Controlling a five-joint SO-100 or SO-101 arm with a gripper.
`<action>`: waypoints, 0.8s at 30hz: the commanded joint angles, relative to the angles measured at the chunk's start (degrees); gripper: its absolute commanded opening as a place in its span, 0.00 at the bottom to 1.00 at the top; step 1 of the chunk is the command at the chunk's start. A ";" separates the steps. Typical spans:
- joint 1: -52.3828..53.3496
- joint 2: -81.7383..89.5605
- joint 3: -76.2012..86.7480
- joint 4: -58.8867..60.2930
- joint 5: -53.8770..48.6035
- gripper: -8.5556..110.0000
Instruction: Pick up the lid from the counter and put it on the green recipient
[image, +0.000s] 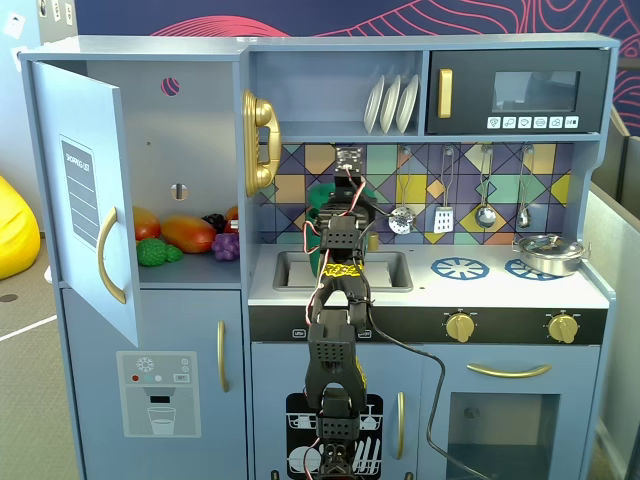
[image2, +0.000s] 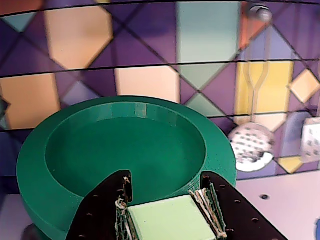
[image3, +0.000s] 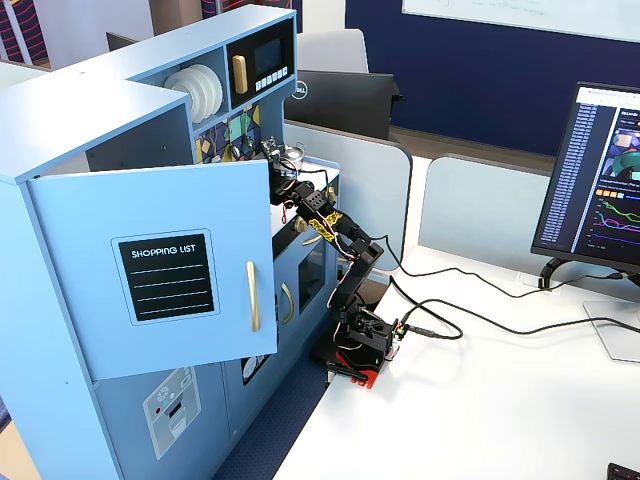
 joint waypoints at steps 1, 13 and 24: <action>-0.70 1.85 -5.71 0.09 -0.79 0.07; -0.44 -2.02 -7.73 1.32 -0.88 0.07; -0.62 -2.64 -6.15 2.99 -0.88 0.07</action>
